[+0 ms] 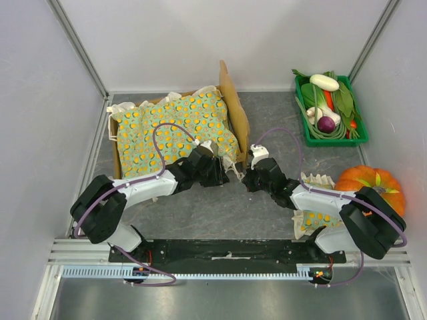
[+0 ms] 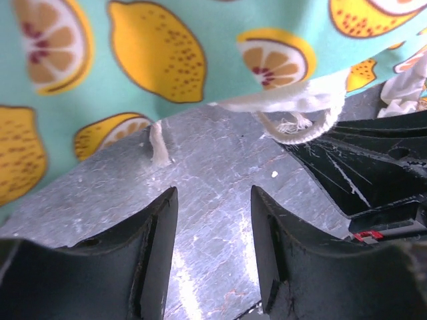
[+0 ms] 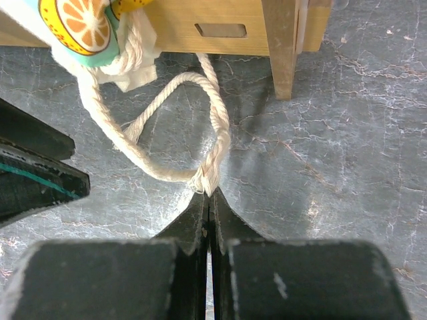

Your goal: Set up the pet bed

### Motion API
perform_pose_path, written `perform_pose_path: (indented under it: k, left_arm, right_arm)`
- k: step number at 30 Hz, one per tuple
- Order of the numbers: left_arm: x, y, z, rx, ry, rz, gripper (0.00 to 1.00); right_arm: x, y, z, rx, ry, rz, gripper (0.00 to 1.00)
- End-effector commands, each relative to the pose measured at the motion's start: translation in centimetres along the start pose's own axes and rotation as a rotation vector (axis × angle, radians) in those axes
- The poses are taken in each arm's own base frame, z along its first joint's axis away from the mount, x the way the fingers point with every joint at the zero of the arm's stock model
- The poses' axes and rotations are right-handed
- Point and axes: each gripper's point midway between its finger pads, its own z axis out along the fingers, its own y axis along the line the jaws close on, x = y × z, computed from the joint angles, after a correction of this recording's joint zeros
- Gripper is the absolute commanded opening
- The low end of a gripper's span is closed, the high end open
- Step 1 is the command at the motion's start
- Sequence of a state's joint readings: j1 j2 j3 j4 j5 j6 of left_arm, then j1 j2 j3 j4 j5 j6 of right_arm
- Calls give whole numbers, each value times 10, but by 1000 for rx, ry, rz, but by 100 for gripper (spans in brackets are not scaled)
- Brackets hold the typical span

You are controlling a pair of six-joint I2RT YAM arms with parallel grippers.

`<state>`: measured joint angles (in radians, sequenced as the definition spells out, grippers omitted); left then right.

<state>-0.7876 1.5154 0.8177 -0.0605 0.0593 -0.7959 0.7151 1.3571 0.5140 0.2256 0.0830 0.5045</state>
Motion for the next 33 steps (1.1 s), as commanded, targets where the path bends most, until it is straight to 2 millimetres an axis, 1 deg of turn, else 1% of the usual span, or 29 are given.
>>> perform_pose_path:
  k: [1,3,4,6,8,9,11,12,14,15,17,21,23,28,30,31,32,33]
  left_arm:
    - [-10,13,-12,-83,-50,82,55]
    - [-9,21,-9,-118,-60,102,56]
    - [-4,23,-6,-131,-58,120,56]
    - [-6,28,1,-181,-74,156,57]
    - [0,27,7,-210,-60,191,57]
    - [0,31,13,-245,-64,204,57]
    - [5,29,19,-260,-60,216,57]
    - [7,32,24,-280,-57,221,57]
    - [12,35,29,-303,-50,227,57]
    - [11,36,31,-315,-59,228,57]
    - [17,43,35,-351,-49,230,56]
    - [15,50,39,-403,-57,233,52]
    - [15,53,41,-419,-56,236,44]
    - [16,58,44,-448,-58,252,38]
    - [19,63,46,-465,-47,258,32]
    - [19,64,47,-468,-45,261,26]
    - [21,64,47,-468,-38,268,12]
    - [23,63,48,-469,-33,273,6]
  right_arm:
    - [-20,8,1,-22,-48,-2,0]
    - [-21,8,0,-27,-51,-2,0]
    - [-21,9,0,-29,-50,0,0]
    - [-21,10,0,-33,-50,1,0]
    - [-21,11,0,-37,-48,1,0]
    - [-22,11,-1,-38,-51,1,0]
    - [-23,12,-1,-44,-52,3,0]
    - [-23,12,-2,-46,-53,3,0]
    - [-24,13,-3,-49,-55,8,0]
    - [-24,13,-3,-51,-56,6,0]
    - [-25,14,-5,-52,-60,6,0]
    - [-24,14,-6,-54,-58,5,0]
    - [-25,14,-8,-58,-61,5,0]
    - [-25,14,-8,-58,-61,5,0]
    - [-25,14,-9,-58,-61,6,0]
    - [-25,14,-8,-58,-59,5,0]
    - [-24,13,-8,-57,-58,4,0]
    - [-25,13,-9,-56,-60,6,0]
